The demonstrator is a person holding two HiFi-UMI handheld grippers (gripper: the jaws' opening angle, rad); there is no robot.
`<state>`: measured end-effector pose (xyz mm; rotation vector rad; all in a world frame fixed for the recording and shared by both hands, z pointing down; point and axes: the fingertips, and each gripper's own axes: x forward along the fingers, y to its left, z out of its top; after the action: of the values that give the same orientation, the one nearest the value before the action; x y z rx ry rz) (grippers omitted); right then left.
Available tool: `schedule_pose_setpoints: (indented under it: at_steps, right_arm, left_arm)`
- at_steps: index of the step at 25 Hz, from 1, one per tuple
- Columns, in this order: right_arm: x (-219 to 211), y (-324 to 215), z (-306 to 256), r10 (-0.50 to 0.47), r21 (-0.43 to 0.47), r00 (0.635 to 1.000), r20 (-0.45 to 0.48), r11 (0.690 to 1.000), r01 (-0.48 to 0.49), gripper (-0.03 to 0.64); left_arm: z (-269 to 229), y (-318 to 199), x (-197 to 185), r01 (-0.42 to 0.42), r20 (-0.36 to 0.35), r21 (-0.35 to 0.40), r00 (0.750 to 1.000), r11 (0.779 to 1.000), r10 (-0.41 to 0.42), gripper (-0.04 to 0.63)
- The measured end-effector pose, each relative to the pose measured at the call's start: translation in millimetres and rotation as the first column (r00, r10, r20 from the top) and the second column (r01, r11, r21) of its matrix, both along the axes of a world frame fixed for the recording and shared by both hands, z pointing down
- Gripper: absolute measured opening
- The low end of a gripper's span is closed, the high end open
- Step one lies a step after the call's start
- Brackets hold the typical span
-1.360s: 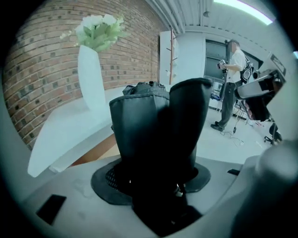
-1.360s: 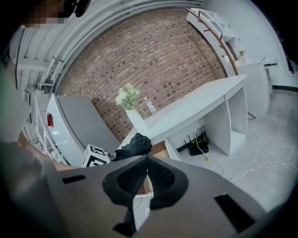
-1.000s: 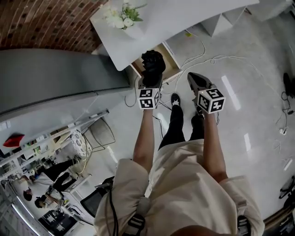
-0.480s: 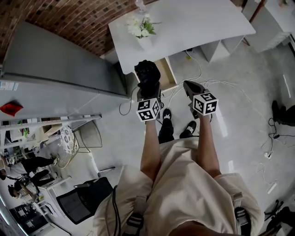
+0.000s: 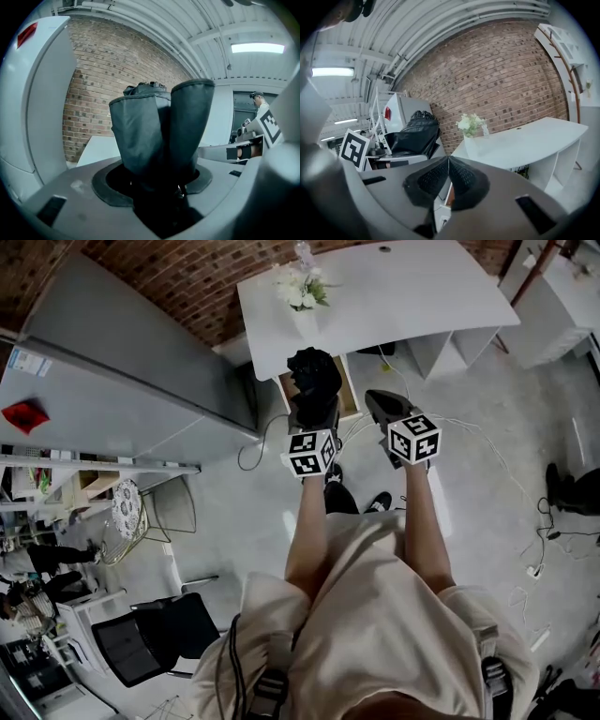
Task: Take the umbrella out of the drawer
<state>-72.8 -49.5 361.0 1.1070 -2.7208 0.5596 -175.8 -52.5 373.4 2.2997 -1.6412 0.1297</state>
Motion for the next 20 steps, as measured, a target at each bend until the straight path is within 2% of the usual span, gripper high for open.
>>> schedule_pose_setpoints:
  at_steps: [8,14,20]
  right_arm:
    - [27.2,10.8,-1.9,0.027,0.033,1.000,-0.010,0.999,-0.027,0.069]
    - [55.2,19.6,-1.9,0.071,0.031,0.997,-0.008,0.997,-0.071,0.069]
    - [56.8,23.6,5.2,0.071,0.022,0.997,0.001,0.997,-0.071,0.069]
  left_arm:
    - [12.1,10.1,6.8,-0.052,-0.011,0.000,0.999,0.999,0.052,0.249]
    - [19.2,13.7,14.4,-0.055,-0.031,-0.019,0.998,0.998,0.054,0.249]
    - [26.6,18.0,20.3,-0.073,-0.022,-0.025,0.997,0.997,0.072,0.249]
